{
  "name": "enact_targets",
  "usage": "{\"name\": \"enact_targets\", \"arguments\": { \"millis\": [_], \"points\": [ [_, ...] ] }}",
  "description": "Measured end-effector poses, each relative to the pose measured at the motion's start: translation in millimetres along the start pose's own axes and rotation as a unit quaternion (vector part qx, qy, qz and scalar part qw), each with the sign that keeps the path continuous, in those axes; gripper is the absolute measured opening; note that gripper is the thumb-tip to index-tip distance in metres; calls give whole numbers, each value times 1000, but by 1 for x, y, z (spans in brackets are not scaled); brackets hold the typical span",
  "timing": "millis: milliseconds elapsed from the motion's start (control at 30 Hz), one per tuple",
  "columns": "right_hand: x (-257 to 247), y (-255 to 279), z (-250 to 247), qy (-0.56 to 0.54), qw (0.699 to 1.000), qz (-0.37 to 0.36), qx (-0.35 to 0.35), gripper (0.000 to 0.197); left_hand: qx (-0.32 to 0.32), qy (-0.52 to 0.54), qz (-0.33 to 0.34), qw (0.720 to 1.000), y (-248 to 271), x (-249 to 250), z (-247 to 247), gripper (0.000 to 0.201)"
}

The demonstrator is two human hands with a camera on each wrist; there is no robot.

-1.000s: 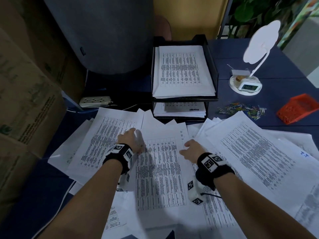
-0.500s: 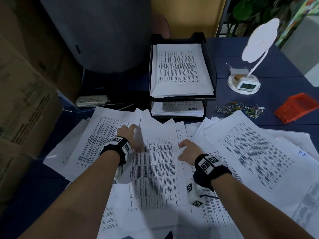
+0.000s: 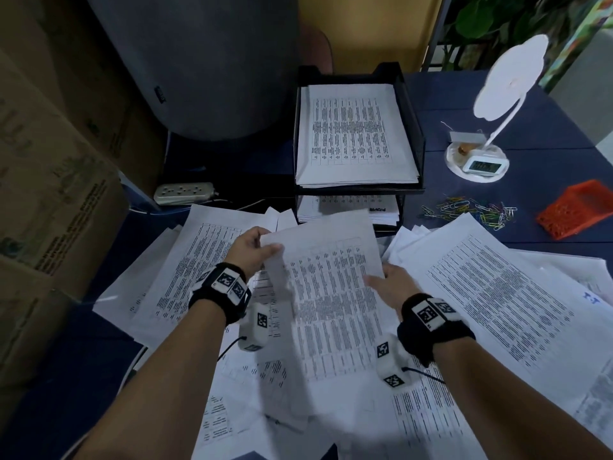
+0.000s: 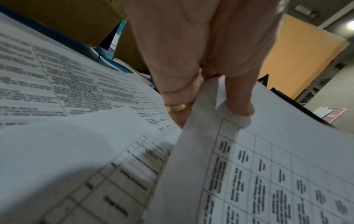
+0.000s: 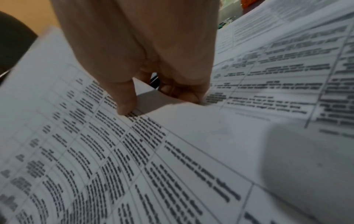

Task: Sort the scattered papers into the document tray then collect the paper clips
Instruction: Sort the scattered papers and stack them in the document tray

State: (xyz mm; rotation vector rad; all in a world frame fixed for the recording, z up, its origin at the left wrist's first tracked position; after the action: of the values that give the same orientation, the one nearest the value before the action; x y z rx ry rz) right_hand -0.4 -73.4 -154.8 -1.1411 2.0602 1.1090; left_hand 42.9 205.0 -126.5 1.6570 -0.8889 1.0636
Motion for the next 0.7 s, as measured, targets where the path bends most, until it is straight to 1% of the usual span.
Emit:
{"name": "enact_targets", "arguments": {
  "millis": [67,133,167,200,233,300,333,367,433,500,567,633,700],
  "points": [
    [4,-4,-10,36,999,17,4,30,13,-17,-6,1000,1,-6,2,13],
    [9,-6,-24,94,995,33,24,29,41,-109,21,993,2,-12,2,8],
    [13,-8,-31,120,991,45,37,30,52,-176,40,982,3,-14,1,11],
    [18,-10,-38,142,987,56,46,30,54,-250,57,965,5,-16,1,18],
    [22,-10,-44,167,982,65,50,29,46,-326,72,942,7,-17,1,27],
    [30,-6,-54,219,971,80,45,24,8,-476,121,871,9,-19,3,51],
    [34,-4,-57,240,966,85,36,24,-15,-525,138,840,10,-19,4,62],
    [38,-2,-58,257,962,85,26,30,-33,-551,150,820,11,-17,5,68],
    [43,2,-59,279,958,71,4,46,-59,-573,146,804,10,-16,7,73],
    [39,8,-60,297,954,45,-9,55,-79,-597,144,786,5,-18,9,81],
    [37,11,-60,305,951,39,-14,53,-85,-629,153,757,-1,-18,11,88],
    [35,12,-59,315,948,27,-13,40,-83,-655,169,732,-5,-15,15,96],
    [35,12,-57,327,945,27,-14,47,-101,-660,187,720,-9,-14,21,98]
  ]
}}
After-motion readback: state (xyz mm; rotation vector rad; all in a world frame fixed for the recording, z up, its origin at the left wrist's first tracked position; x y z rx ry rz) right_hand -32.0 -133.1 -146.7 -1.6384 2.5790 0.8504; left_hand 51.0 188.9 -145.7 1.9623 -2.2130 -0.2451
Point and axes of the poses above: each hand's wrist, its own y-axis away from the middle knuckle, its own z-axis out of the palm, x = y × z, the point moved 3 cm from there along -y, towards the middle knuckle, and after that the axes turned 13 degrees about x, right-handed, at the moved point
